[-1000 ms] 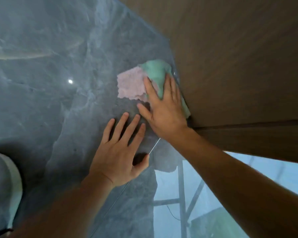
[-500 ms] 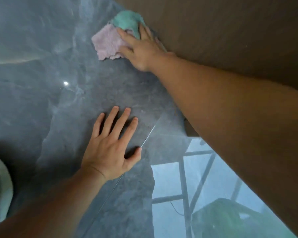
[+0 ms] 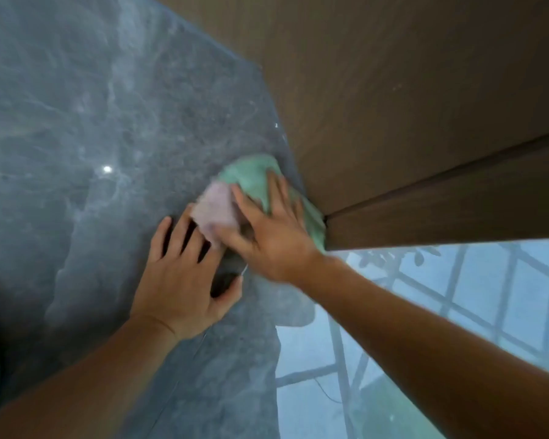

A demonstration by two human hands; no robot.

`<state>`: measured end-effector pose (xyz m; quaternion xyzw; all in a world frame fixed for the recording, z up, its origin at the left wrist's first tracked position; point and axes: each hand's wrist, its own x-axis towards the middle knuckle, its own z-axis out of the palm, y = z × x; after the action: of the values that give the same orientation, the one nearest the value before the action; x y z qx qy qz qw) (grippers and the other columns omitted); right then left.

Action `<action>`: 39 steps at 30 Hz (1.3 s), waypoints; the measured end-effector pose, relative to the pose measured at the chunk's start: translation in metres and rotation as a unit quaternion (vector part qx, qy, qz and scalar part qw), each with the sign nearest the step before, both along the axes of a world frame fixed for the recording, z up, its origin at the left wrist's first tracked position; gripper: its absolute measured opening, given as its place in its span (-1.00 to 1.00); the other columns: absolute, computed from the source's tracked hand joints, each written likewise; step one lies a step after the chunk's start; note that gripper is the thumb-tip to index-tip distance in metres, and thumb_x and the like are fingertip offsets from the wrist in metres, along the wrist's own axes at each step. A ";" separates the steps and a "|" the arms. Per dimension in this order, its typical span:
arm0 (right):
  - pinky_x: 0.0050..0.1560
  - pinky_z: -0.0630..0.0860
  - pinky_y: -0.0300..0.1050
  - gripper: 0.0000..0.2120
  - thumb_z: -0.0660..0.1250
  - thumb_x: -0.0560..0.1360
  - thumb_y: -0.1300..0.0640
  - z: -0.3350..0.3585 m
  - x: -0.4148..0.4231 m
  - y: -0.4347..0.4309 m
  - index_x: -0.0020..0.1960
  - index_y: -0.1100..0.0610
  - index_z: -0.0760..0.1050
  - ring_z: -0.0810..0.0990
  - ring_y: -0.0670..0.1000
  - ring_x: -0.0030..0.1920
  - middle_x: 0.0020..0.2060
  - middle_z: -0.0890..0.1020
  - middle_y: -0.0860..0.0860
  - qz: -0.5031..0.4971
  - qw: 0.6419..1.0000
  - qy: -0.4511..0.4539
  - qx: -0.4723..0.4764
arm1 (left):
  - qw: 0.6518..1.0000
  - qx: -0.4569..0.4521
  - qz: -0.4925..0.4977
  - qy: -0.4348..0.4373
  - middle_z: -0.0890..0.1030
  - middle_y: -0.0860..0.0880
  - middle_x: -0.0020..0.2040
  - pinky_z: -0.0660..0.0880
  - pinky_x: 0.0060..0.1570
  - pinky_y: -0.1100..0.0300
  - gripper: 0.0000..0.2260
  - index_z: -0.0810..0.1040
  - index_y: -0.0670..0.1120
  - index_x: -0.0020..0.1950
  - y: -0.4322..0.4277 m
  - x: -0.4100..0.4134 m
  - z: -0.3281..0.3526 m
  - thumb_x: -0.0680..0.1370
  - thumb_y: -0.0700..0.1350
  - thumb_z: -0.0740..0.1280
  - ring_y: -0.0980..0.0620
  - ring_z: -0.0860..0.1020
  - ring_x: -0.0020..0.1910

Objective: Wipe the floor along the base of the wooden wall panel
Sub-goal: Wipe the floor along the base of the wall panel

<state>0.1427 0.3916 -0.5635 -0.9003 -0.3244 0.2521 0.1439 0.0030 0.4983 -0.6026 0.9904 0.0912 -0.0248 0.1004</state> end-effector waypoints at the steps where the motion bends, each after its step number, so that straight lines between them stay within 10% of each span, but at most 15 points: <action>1: 0.54 -0.20 0.20 -0.36 0.08 0.51 -0.34 -0.001 0.025 0.025 0.54 -0.21 0.03 -0.22 0.15 0.58 0.59 -0.13 0.19 0.005 1.000 -0.001 0.004 | 1.000 0.006 0.003 0.002 0.48 -0.25 0.44 0.14 0.54 -0.27 -0.34 0.38 -0.11 0.48 0.000 -0.001 0.000 0.50 0.26 0.20 -0.31 0.32 0.48; 8: 0.55 -0.06 0.16 -0.43 0.03 0.58 -0.24 -0.002 0.079 0.081 0.55 -0.14 0.09 -0.08 0.19 0.57 0.59 -0.03 0.19 0.008 1.000 0.005 -0.019 | 1.000 0.008 0.006 -0.011 0.34 -0.20 0.58 0.11 0.56 -0.28 -0.32 0.37 -0.10 0.52 -0.002 0.002 0.001 0.48 0.24 0.20 -0.30 0.25 0.57; 16: 0.51 0.18 0.08 -0.69 0.31 0.52 0.01 -0.009 -0.023 -0.184 0.22 0.02 0.61 0.27 0.23 0.49 0.48 0.27 0.19 0.119 0.989 -0.078 0.051 | 1.000 0.009 0.005 -0.010 0.31 -0.18 0.60 0.07 0.55 -0.27 -0.29 0.34 -0.08 0.53 -0.001 0.000 -0.001 0.47 0.26 0.19 -0.29 0.22 0.59; 19: 0.46 0.28 0.18 -0.62 0.20 0.56 -0.03 -0.008 0.022 -0.256 0.33 0.01 0.52 0.26 0.27 0.49 0.52 0.24 0.21 -0.156 0.979 -0.122 -0.053 | 1.000 0.013 0.008 -0.002 0.30 -0.18 0.61 0.07 0.56 -0.28 -0.30 0.33 -0.08 0.54 -0.002 0.000 -0.001 0.48 0.27 0.17 -0.28 0.20 0.60; 24: 0.50 0.15 0.18 -0.36 0.15 0.57 -0.12 0.002 0.078 -0.249 0.57 -0.01 0.00 0.15 0.34 0.50 0.49 0.15 0.38 -0.499 0.852 -0.063 -0.146 | 1.000 0.026 0.008 -0.001 0.30 -0.18 0.61 0.07 0.56 -0.29 -0.30 0.34 -0.09 0.54 -0.002 0.000 -0.002 0.50 0.28 0.14 -0.28 0.20 0.60; 31: 0.49 -0.18 0.33 -0.10 0.04 0.46 -0.37 0.014 -0.118 -0.112 0.58 0.15 -0.11 -0.09 0.38 0.54 0.54 -0.01 0.36 -0.130 0.986 0.009 -0.106 | 1.000 0.018 0.012 -0.020 0.29 -0.19 0.61 0.04 0.55 -0.27 -0.28 0.33 -0.09 0.54 -0.003 0.000 -0.003 0.47 0.28 0.16 -0.30 0.20 0.59; 36: 0.51 -0.22 0.28 -0.25 0.07 0.54 -0.28 0.009 -0.128 -0.116 0.57 0.11 0.00 -0.27 0.17 0.57 0.58 -0.10 0.21 0.142 0.988 0.024 -0.064 | 0.999 0.023 -0.008 -0.021 0.30 -0.22 0.59 0.08 0.52 -0.32 -0.24 0.32 -0.12 0.52 0.001 -0.002 -0.007 0.40 0.25 0.19 -0.33 0.20 0.58; 39: 0.56 -0.02 0.18 -0.57 0.16 0.60 -0.08 0.010 -0.054 -0.172 0.39 0.08 0.45 0.00 0.13 0.58 0.57 0.11 0.14 0.209 0.976 -0.035 -0.037 | 0.999 0.019 -0.003 -0.032 0.31 -0.21 0.58 0.09 0.51 -0.31 -0.29 0.35 -0.13 0.47 0.000 -0.002 -0.009 0.43 0.25 0.21 -0.32 0.20 0.58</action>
<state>0.0887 0.2199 -0.5533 -0.8254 -0.5010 0.2567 0.0428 0.0008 0.4981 -0.6117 0.9928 0.0854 0.0086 0.0840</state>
